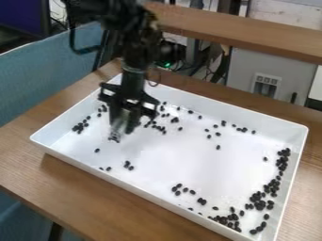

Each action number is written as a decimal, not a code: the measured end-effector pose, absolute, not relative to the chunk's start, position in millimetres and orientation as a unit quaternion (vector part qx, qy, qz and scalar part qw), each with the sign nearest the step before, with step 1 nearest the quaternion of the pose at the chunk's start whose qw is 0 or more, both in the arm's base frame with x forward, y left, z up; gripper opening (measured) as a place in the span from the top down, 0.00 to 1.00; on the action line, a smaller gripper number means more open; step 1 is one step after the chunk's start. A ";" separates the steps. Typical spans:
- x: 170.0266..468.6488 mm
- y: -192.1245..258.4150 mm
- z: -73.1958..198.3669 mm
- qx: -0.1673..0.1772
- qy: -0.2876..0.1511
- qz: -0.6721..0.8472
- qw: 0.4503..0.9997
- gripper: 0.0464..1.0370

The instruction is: Sweep into pile

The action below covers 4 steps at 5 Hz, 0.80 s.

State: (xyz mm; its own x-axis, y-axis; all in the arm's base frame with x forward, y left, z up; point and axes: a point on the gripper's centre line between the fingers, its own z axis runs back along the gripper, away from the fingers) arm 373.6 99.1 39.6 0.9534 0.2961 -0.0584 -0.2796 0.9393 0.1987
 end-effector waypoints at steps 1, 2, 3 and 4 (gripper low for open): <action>381.3 146.0 23.8 0.094 0.058 0.178 0.978 0.64; 386.9 161.0 21.7 0.100 0.061 0.189 0.975 0.64; 388.6 164.5 20.8 0.108 0.061 0.176 0.977 0.64; 398.5 157.9 16.9 0.119 0.053 0.134 0.982 0.64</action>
State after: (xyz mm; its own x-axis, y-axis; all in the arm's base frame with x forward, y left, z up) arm 398.5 157.9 16.9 0.9586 0.2754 -0.0728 -0.2502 0.9361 0.2471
